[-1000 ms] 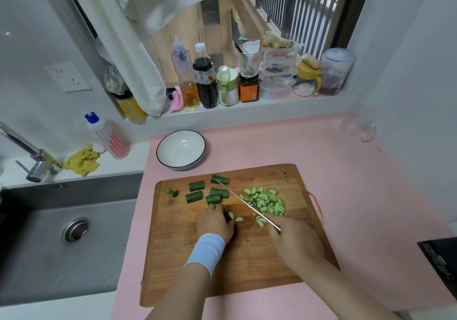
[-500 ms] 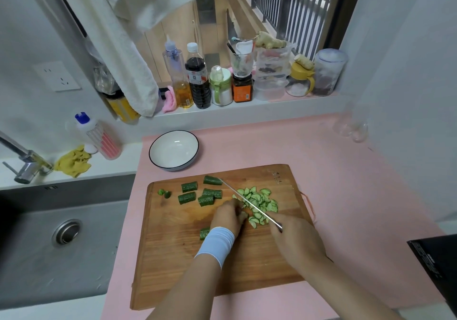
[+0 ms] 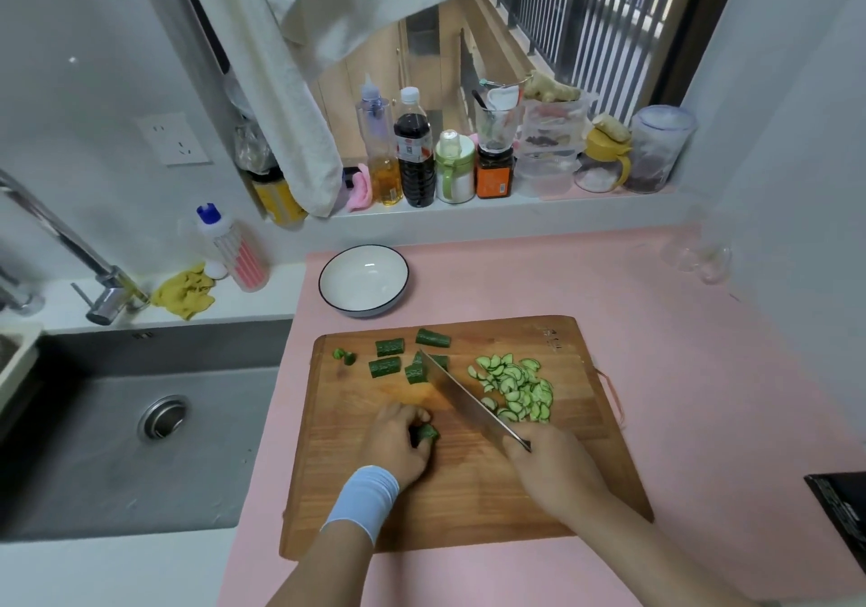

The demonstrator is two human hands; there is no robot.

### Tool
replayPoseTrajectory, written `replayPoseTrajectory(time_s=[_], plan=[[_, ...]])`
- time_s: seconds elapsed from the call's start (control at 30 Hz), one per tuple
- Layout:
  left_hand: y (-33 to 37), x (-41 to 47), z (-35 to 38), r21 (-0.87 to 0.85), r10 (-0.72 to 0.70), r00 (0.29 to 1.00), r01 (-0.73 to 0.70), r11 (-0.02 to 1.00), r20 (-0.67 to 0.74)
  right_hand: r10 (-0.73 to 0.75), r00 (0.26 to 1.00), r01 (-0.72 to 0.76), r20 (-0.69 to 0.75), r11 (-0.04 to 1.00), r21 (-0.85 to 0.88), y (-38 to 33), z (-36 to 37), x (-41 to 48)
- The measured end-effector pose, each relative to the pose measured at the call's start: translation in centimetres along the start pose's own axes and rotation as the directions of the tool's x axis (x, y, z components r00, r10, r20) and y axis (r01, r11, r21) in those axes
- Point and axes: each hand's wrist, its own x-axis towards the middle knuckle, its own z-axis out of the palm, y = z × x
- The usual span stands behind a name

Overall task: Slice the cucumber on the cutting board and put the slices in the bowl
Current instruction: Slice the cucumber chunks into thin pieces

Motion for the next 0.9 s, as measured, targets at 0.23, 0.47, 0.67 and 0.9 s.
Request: replayPoseTrajectory(time_s=[0.23, 0.47, 0.67, 0.9], plan=[[-1.1, -1.7, 1.5, -0.111, 0.024, 0.976, -0.049, 0.993, -0.215, -0.098, 0.995, 0.099, 0.012, 0.992, -0.079, -0.3, 0.7, -1.3], [-1.5, -2.1, 3.1, -0.060, 0.168, 0.936, -0.195, 0.979, -0.309, -0.215, 0.976, 0.217, 0.035, 0.941, -0.261, -1.0, 1.8, -2.0], [-1.4, -2.6, 3.1, -0.102, 0.198, 0.910, -0.250, 0.963, -0.363, -0.286, 0.957, 0.286, 0.048, 0.904, -0.317, -0.6, 2.1, -1.9], [-1.4, -2.6, 3.3, -0.104, 0.203, 0.901, -0.261, 0.960, -0.384, -0.273, 0.958, 0.287, 0.090, 0.893, -0.347, -0.6, 1.5, -1.7]])
